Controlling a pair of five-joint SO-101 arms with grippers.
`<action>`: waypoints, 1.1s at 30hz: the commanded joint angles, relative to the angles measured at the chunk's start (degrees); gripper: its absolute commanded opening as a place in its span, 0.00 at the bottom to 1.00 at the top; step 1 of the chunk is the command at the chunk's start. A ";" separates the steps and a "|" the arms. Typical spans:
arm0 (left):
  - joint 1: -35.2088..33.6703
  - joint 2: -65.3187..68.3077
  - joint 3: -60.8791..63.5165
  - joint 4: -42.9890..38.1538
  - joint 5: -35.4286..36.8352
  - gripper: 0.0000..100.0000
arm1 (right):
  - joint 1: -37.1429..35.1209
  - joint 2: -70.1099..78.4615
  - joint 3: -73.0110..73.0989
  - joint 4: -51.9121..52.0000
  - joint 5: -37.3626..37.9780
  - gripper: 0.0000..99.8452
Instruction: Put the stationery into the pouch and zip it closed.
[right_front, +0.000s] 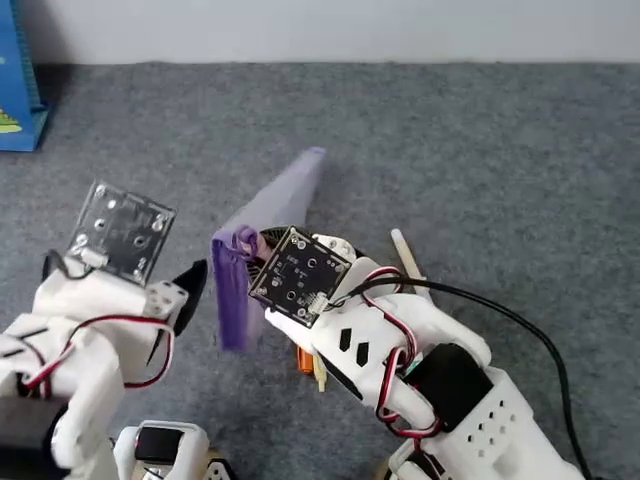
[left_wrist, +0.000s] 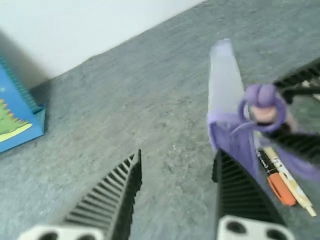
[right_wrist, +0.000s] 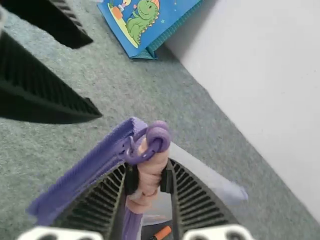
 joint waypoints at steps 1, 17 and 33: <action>0.70 3.25 0.22 -3.60 0.97 0.23 | -0.22 -1.45 -0.53 -1.19 -0.79 0.01; -11.43 5.27 2.33 -6.24 1.76 0.23 | 9.27 -1.45 -0.53 -2.86 -0.62 0.01; -19.43 -21.80 16.13 -5.01 5.01 0.23 | 26.15 26.33 -23.03 -21.49 -0.62 0.01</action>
